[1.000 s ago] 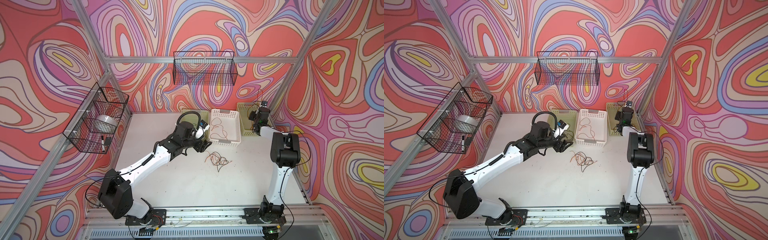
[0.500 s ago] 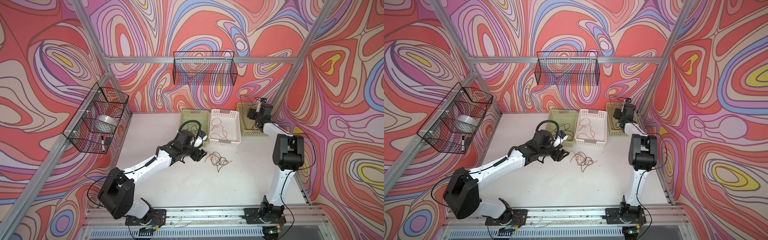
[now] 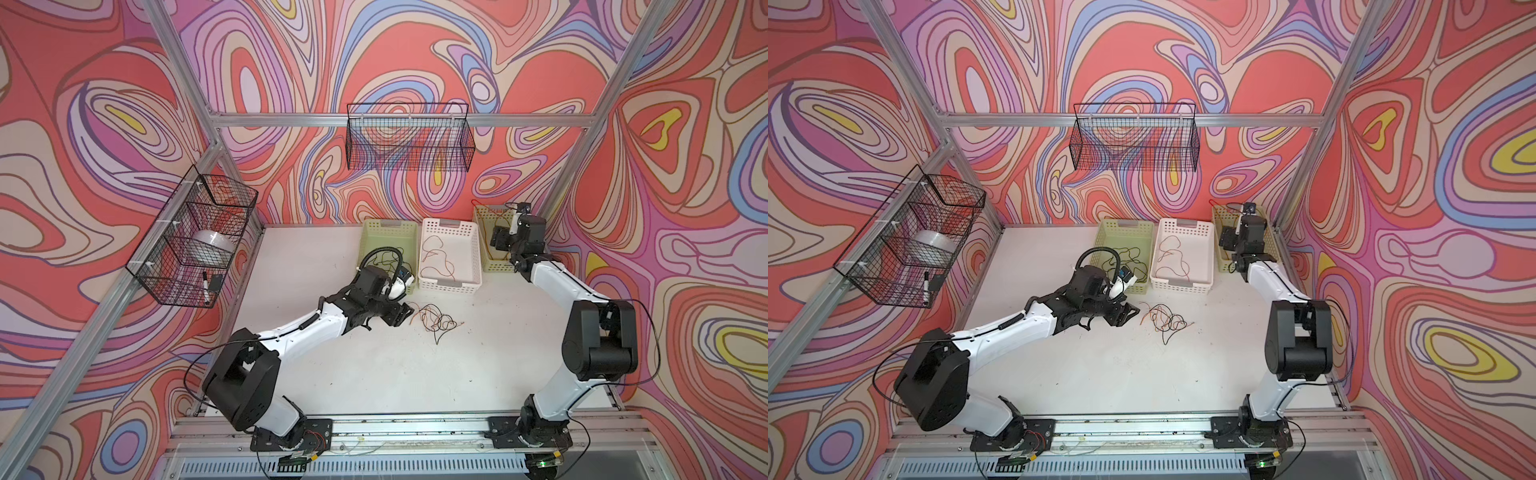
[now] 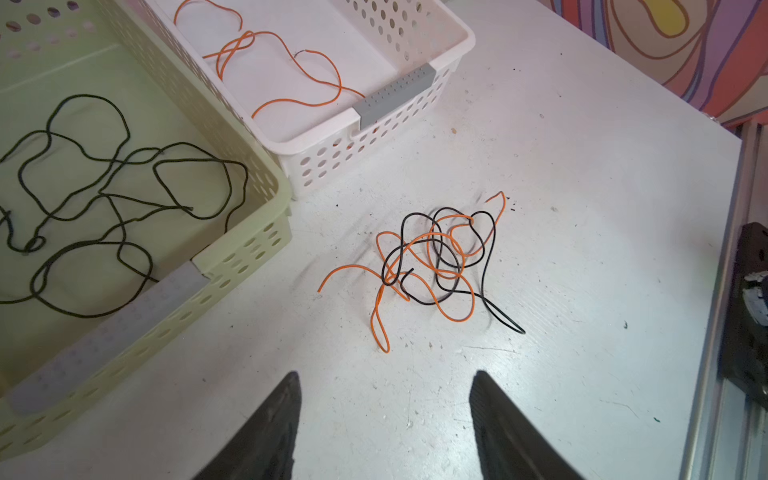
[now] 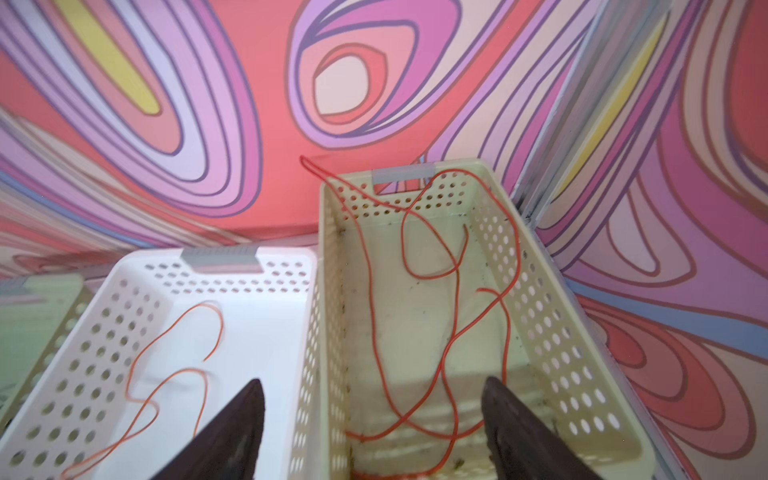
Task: Untangle the cables
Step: 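Move both grippers down over the orange and black tangle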
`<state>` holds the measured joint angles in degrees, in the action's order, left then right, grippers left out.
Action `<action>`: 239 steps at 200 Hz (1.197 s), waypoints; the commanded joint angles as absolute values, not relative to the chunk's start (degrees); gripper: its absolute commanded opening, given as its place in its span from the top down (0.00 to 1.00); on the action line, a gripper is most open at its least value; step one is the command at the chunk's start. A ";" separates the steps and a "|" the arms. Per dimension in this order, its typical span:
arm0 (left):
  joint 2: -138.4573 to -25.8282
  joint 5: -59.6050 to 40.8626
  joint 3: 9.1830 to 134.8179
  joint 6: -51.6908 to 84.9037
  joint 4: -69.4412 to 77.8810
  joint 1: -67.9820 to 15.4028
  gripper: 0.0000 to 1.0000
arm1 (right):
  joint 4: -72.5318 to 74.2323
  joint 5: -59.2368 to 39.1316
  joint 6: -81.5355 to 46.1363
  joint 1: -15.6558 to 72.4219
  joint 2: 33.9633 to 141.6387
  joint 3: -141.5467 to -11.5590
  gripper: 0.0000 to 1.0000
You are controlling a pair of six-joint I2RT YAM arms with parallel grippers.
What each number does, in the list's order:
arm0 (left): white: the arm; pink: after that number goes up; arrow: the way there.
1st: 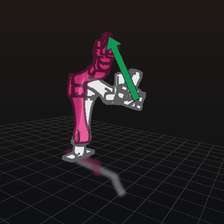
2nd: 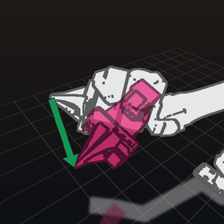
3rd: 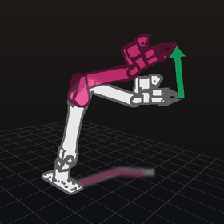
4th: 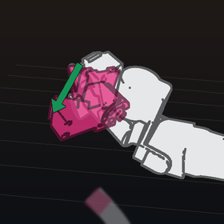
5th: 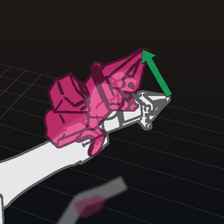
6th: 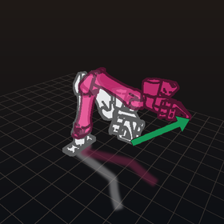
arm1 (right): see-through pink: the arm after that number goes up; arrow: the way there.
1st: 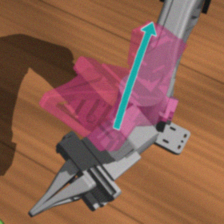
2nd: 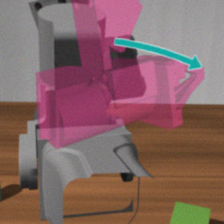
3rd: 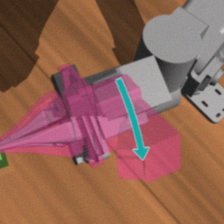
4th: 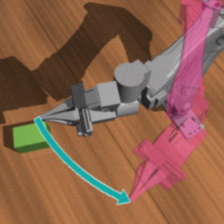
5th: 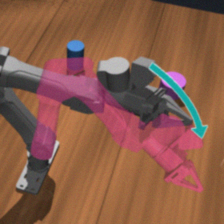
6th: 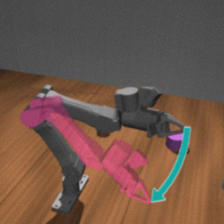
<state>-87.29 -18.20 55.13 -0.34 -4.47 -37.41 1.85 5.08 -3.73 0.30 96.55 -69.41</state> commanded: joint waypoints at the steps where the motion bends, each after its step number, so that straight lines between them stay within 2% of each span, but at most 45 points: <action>1: -89.63 -19.58 54.50 3.40 -0.49 -36.72 0.35 | -2.06 7.18 -4.06 5.77 91.15 -65.04 0.18; 19: -90.75 -19.70 53.04 5.40 2.55 -36.00 0.36 | -5.05 8.53 -6.16 10.71 85.77 -60.77 0.20; 49: -93.06 -19.52 52.82 6.64 4.61 -34.95 0.42 | -11.27 6.36 -10.89 20.58 78.86 -54.63 0.29; 81: -93.19 -20.30 51.31 5.21 7.58 -33.90 0.46 | -12.10 3.57 -10.68 29.82 79.15 -50.17 0.37; 112: -93.76 -25.47 50.90 -0.11 8.70 -33.92 0.47 | -12.01 1.23 -9.73 30.34 86.01 -51.74 0.44; 134: -94.46 -27.84 51.35 -4.98 9.16 -35.41 0.47 | -12.93 1.71 -9.84 30.33 88.50 -52.92 0.44; 155: -96.51 -26.69 54.87 -8.73 6.48 -37.07 0.47 | -11.55 3.86 -10.69 30.32 86.53 -51.33 0.43; 176: -100.54 -26.88 60.06 -8.96 3.62 -37.13 0.51 | -12.18 4.23 -11.37 30.34 85.19 -50.41 0.43; 239: -109.07 -29.82 68.09 -9.62 0.58 -37.33 0.56 | -14.19 8.81 -13.18 30.28 80.28 -47.75 0.41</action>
